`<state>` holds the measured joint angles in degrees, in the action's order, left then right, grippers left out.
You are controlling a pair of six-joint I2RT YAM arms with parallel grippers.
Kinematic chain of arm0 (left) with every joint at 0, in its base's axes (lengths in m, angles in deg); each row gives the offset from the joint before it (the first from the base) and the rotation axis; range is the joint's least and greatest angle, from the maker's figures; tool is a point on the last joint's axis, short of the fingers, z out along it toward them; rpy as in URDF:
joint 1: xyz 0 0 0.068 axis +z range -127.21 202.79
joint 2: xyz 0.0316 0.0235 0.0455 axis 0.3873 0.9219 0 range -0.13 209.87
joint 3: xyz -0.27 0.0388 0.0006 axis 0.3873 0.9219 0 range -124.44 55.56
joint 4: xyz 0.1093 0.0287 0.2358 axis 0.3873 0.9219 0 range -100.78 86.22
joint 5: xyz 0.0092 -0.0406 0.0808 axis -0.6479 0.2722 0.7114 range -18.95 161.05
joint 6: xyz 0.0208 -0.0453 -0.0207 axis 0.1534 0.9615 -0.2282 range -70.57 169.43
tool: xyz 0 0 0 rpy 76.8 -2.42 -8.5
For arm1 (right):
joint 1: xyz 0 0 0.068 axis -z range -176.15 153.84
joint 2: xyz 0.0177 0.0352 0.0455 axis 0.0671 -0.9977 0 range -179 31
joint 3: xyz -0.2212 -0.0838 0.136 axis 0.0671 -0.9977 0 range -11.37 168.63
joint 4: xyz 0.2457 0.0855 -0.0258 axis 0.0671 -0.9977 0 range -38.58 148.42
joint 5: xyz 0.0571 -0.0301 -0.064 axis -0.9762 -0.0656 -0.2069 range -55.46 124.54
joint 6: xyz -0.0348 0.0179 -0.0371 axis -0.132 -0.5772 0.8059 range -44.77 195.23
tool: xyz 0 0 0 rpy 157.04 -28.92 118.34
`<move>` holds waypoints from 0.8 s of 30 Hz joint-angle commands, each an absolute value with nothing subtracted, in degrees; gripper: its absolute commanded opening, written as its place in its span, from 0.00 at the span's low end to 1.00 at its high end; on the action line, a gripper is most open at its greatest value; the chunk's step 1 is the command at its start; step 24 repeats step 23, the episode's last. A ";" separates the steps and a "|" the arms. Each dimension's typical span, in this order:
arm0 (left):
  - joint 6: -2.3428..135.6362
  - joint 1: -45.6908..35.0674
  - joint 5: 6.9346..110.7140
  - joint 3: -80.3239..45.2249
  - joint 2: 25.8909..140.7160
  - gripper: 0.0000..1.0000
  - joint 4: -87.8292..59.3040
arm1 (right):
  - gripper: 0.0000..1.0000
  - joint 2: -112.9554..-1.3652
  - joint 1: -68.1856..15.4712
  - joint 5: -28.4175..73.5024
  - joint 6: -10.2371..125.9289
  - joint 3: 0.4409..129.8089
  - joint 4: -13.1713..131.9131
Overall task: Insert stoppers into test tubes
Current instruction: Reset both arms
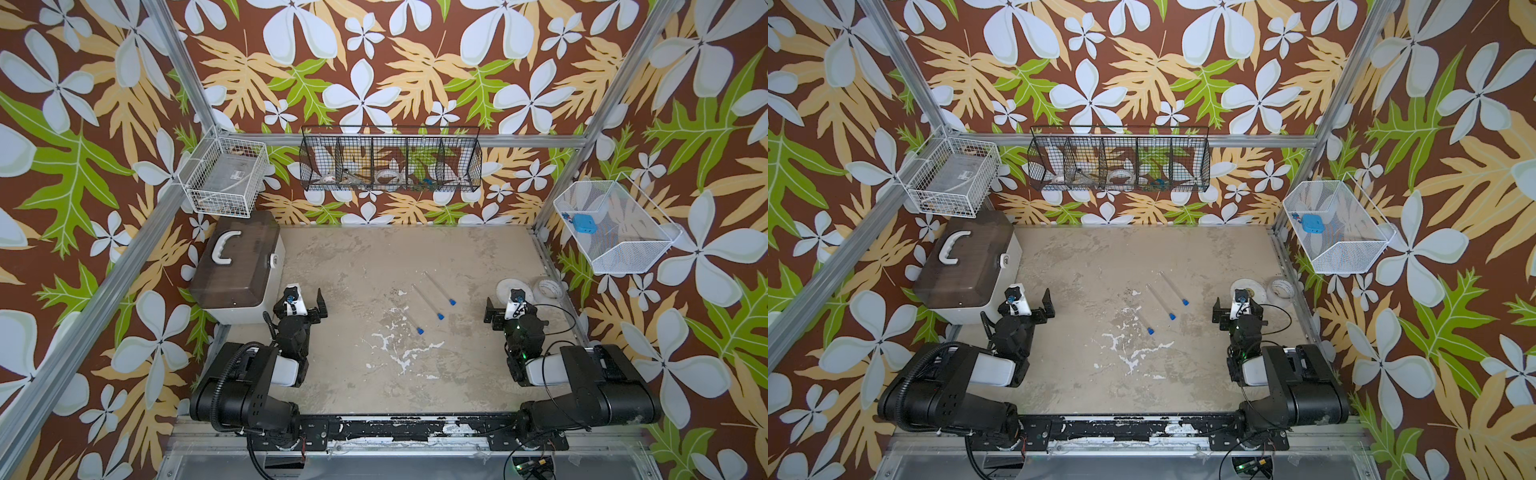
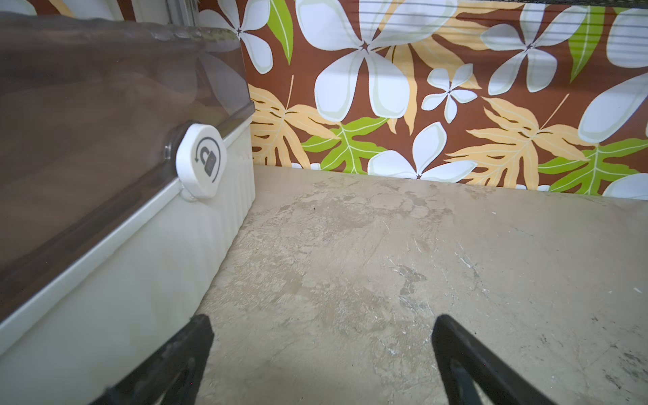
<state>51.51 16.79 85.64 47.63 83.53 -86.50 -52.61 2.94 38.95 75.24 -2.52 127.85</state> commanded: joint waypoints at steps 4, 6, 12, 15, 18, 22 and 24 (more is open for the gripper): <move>52.06 16.90 87.04 47.47 83.55 1.00 -87.42 | 0.99 -53.03 3.93 38.98 73.30 0.17 126.54; 51.99 16.90 87.05 47.63 83.55 1.00 -87.45 | 1.00 -53.12 3.93 39.09 73.34 0.15 126.92; 51.98 16.92 87.05 47.56 83.52 1.00 -87.50 | 1.00 -53.02 3.67 39.49 73.55 -0.03 127.04; 51.98 16.91 87.05 47.53 83.49 1.00 -87.49 | 0.99 -53.02 3.36 39.90 73.69 0.06 126.96; 51.99 16.90 87.05 47.47 83.63 1.00 -87.42 | 1.00 -53.02 3.40 40.04 73.74 0.06 126.97; 52.03 16.90 87.05 47.60 83.42 1.00 -87.50 | 1.00 -53.02 3.40 40.05 73.74 0.06 126.90; 51.87 16.90 86.97 47.73 83.46 1.00 -87.75 | 1.00 -53.02 3.39 39.97 73.71 0.06 126.97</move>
